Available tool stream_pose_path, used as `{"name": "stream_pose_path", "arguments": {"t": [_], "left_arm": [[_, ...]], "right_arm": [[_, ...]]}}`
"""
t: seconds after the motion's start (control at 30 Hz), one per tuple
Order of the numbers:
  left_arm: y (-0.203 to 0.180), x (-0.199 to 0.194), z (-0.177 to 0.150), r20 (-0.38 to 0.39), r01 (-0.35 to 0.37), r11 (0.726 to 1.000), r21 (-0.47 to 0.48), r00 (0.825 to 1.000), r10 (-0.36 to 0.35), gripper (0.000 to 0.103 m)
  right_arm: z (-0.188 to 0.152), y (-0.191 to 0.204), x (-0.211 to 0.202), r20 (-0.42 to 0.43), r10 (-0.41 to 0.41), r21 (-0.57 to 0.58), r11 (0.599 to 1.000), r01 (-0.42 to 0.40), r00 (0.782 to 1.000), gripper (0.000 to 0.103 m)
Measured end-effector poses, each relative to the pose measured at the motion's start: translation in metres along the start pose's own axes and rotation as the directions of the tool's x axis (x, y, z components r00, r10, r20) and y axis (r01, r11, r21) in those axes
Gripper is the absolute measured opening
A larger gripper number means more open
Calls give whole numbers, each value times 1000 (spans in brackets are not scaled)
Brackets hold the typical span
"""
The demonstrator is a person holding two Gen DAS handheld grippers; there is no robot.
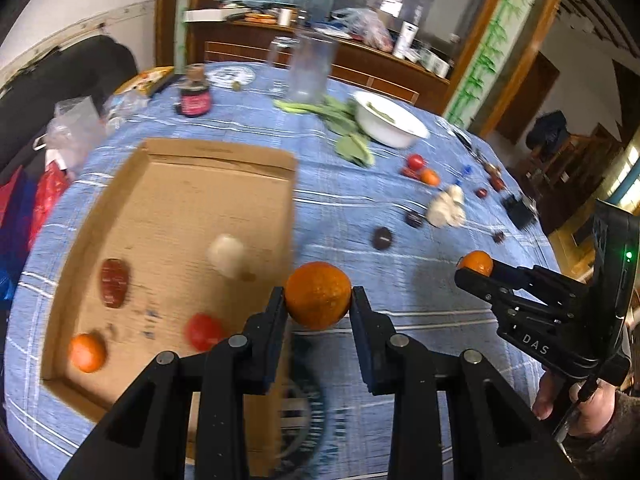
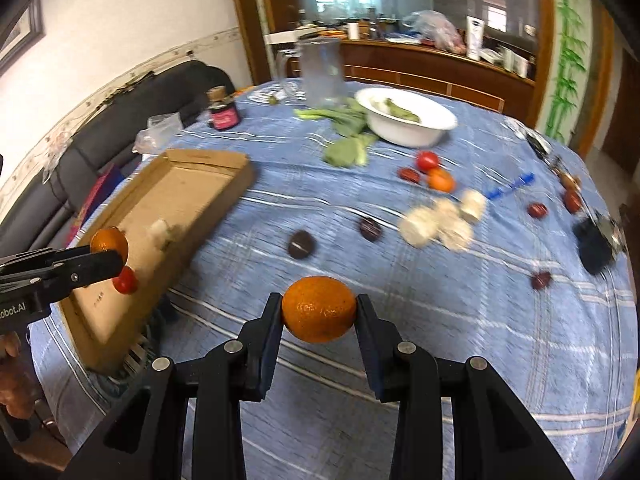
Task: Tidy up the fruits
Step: 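Carry both tangerines into the cardboard tray and open both grippers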
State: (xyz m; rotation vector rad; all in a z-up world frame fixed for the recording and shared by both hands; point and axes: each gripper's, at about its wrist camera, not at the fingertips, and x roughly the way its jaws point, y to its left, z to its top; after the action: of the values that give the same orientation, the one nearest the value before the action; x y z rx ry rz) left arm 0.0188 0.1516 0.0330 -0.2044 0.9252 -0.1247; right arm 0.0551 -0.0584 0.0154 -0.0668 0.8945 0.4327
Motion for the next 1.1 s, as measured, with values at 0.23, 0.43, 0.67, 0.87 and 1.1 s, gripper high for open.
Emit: {"name": "stream_pose_path", "arguments": {"t": [0.23, 0.43, 0.67, 0.87, 1.1], "left_arm": [[60, -9, 11, 22, -72, 995, -71, 997, 74, 31], [104, -8, 21, 22, -127, 985, -117, 991, 131, 31], [141, 8, 32, -10, -175, 970, -168, 984, 176, 31], [150, 34, 44, -47, -191, 964, -184, 981, 186, 31], [152, 60, 55, -77, -199, 963, -182, 979, 188, 31]], "right_arm": [[34, 43, 25, -4, 63, -52, 997, -63, 998, 39], [66, 87, 48, 3, 105, -122, 987, -103, 995, 40], [94, 118, 83, -21, 142, -136, 980, -144, 990, 40], [102, 133, 114, -55, 117, -173, 977, -125, 992, 40], [99, 140, 140, -94, 111, -206, 970, -129, 989, 40]]}}
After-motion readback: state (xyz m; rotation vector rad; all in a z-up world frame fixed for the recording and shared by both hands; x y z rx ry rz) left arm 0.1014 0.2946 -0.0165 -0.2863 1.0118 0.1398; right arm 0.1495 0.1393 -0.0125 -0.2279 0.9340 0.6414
